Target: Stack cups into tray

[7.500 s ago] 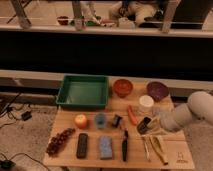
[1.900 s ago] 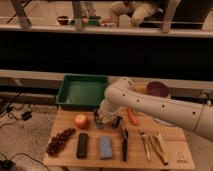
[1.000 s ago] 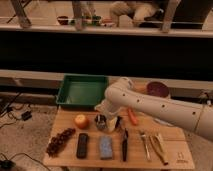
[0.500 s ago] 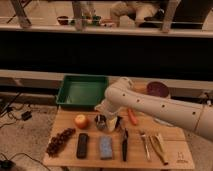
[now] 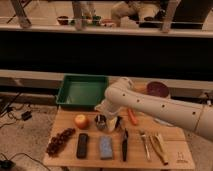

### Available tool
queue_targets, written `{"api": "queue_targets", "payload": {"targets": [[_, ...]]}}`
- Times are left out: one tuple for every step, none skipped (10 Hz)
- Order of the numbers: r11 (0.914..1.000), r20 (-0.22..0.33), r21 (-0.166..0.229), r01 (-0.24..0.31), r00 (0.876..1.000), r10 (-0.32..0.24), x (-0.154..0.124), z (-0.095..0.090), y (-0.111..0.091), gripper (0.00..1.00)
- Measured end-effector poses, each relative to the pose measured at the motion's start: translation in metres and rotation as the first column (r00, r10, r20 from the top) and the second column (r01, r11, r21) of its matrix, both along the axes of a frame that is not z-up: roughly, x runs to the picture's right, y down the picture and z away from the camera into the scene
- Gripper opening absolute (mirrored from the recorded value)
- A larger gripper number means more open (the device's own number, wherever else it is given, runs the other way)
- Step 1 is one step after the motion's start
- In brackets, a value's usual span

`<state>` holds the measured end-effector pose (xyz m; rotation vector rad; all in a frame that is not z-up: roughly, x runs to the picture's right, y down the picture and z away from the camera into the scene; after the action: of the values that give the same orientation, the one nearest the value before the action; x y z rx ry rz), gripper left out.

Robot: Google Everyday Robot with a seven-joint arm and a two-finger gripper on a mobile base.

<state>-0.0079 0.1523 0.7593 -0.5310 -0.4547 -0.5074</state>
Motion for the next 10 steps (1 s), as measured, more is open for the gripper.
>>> {"api": "queue_targets", "payload": {"targets": [[1.0,0.0,0.0,0.0,1.0,0.0,0.0,0.0,0.0,0.8],[1.0,0.0,0.0,0.0,1.0,0.0,-0.0001,0.0,0.0,0.8],[1.0,0.0,0.0,0.0,1.0,0.0,-0.0001,0.0,0.0,0.8],[1.0,0.0,0.0,0.0,1.0,0.0,-0.0001,0.0,0.0,0.8],[1.0,0.0,0.0,0.0,1.0,0.0,-0.0001,0.0,0.0,0.8],[1.0,0.0,0.0,0.0,1.0,0.0,-0.0001,0.0,0.0,0.8],[1.0,0.0,0.0,0.0,1.0,0.0,-0.0001,0.0,0.0,0.8],[1.0,0.0,0.0,0.001,1.0,-0.001,-0.0001,0.0,0.0001,0.8],[1.0,-0.003,0.005,0.006,1.0,-0.006,0.0007,-0.0004,-0.0002,0.8],[0.9998,-0.018,0.017,0.013,1.0,-0.012,0.0016,-0.0009,-0.0006,0.8]]}}
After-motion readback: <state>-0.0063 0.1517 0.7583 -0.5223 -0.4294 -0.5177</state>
